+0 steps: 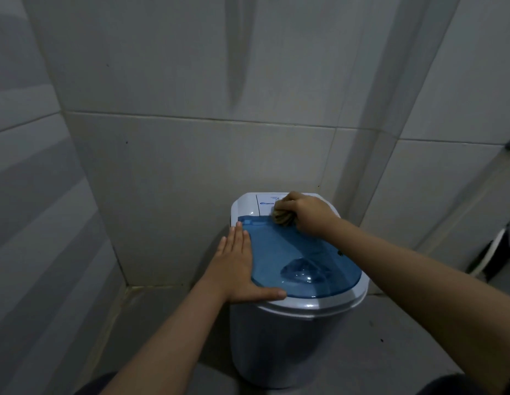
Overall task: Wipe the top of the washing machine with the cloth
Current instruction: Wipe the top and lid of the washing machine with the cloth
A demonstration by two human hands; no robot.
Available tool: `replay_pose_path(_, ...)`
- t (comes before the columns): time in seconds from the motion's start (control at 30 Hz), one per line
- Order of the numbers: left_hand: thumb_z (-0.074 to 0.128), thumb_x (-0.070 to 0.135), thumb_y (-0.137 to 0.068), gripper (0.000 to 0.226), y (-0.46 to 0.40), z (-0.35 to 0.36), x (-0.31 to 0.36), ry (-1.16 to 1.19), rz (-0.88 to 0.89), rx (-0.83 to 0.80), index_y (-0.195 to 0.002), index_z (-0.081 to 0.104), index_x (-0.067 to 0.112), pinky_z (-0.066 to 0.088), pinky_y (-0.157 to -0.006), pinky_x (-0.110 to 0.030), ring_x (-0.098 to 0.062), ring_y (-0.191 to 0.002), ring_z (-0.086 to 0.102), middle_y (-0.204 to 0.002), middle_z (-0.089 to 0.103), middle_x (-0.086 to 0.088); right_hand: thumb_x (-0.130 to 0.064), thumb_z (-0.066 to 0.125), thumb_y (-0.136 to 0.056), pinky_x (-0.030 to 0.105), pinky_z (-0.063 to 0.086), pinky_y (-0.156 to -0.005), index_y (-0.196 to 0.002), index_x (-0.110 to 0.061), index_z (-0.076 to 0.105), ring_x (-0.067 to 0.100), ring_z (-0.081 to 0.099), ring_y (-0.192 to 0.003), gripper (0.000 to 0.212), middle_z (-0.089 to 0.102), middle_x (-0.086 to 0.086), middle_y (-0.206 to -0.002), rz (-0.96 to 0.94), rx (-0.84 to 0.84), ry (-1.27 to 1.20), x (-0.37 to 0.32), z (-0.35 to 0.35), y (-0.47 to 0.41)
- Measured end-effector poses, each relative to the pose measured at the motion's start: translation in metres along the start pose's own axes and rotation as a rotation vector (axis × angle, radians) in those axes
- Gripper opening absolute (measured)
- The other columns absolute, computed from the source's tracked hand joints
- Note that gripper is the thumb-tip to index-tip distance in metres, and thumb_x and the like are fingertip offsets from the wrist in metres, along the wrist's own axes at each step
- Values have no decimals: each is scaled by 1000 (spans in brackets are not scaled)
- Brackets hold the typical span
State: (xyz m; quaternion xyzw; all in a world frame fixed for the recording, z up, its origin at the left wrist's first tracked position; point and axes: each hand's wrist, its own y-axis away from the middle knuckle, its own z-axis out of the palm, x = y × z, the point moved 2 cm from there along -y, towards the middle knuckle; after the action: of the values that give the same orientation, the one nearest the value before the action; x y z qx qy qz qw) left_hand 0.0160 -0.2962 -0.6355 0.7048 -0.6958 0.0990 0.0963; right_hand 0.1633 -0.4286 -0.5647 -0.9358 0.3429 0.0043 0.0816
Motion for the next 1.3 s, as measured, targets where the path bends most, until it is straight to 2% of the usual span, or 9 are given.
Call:
replay_pose_path(0.13, 37, 95, -48, 146, -2, 2, -1, 6, -7, -5, -145, -20, 2, -13, -115, -40, -28, -143, -24, -154, -29, -16, 5, 51, -75, 39, 50, -78, -127, -22, 56, 35, 58, -107, 58, 59, 9, -124, 15, 41, -34, 4, 12, 18)
replay_pose_path(0.4, 32, 98, -43, 150, -1, 0, 1, 11, -17, -7, -146, -19, 1, -11, -115, -42, -29, -144, -22, -154, -27, -17, 3, 55, -75, 37, 50, -86, -125, -23, 56, 29, 59, -107, 57, 62, 6, -122, -16, 38, -65, 2, 6, 67)
replay_pose_path(0.5, 29, 99, -42, 150, 0, 1, 0, 3, -20, -11, -146, -19, 2, -12, -115, -42, -29, -144, -22, -155, -26, -17, 1, 57, -78, 27, 43, -89, -126, -23, 55, 23, 56, -111, 53, 60, 3, -125, -41, -18, -57, -3, 2, 87)
replay_pose_path(0.7, 27, 100, -42, 150, 0, 0, 0, -3, -25, -17, -146, -19, 2, -11, -116, -43, -29, -144, -21, -155, -25, -17, 8, 55, -68, 34, 51, -93, -111, -22, 66, 19, 60, -105, 54, 69, 3, -113, -16, -270, -168, 2, -27, 94)
replay_pose_path(0.77, 27, 100, -42, 150, 0, 0, 0, -6, -24, -19, -146, -19, 2, -11, -116, -43, -29, -144, -21, -155, -25, -17, 11, 53, -68, 34, 52, -89, -109, -17, 67, 20, 62, -100, 52, 71, 8, -107, 35, -214, -249, 10, -37, 84)
replay_pose_path(0.9, 25, 100, -41, 150, 0, 0, 0, 0, -17, -15, -146, -18, 2, -11, -116, -42, -28, -144, -21, -155, -25, -16, 12, 49, -70, 28, 48, -78, -107, -6, 67, 21, 64, -96, 45, 72, 14, -102, 153, 94, -273, 28, -41, 50)
replay_pose_path(1.0, 27, 100, -42, 149, -1, 0, -1, 4, -13, -11, -146, -18, 2, -12, -116, -42, -28, -144, -23, -155, -25, -16, 8, 53, -73, 30, 50, -82, -106, -5, 69, 28, 66, -99, 38, 73, 17, -104, 201, 190, -235, 42, -29, 21)
replay_pose_path(1.17, 32, 98, -45, 148, -2, 2, -2, 5, -14, -5, -146, -19, 2, -13, -115, -40, -27, -143, -25, -155, -26, -16, 6, 54, -75, 38, 50, -93, -122, -15, 60, 34, 59, -111, 52, 64, 15, -122, 232, 73, -128, 57, 2, -9)
replay_pose_path(1.3, 31, 98, -45, 148, -2, 3, -2, 8, -14, -7, -145, -20, 3, -14, -114, -39, -26, -143, -26, -154, -28, -15, 11, 51, -71, 39, 51, -86, -119, -13, 63, 36, 60, -105, 54, 65, 17, -115, 194, 53, -91, 60, 3, -1)
